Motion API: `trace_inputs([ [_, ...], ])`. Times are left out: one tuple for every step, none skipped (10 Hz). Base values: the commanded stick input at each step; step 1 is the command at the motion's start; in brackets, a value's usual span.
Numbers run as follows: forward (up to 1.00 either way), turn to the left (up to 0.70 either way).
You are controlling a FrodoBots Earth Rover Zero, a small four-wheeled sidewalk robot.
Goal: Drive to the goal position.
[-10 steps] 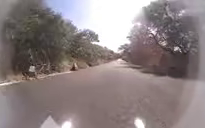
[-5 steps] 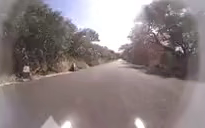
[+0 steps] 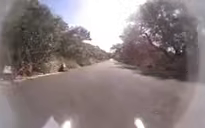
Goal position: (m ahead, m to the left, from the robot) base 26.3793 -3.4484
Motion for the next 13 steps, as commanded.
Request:
trace_inputs([
  [0.85, 0.0],
  [0.85, 0.0],
  [0.85, 0.0],
  [0.85, 0.0],
  [0.85, 0.0],
  [0.85, 0.0],
  [0.85, -0.28],
  [0.85, -0.15],
  [0.85, -0.02],
  [0.85, 0.0],
  [0.85, 0.0],
  [0.85, 0.0],
  [0.85, 0.0],
])
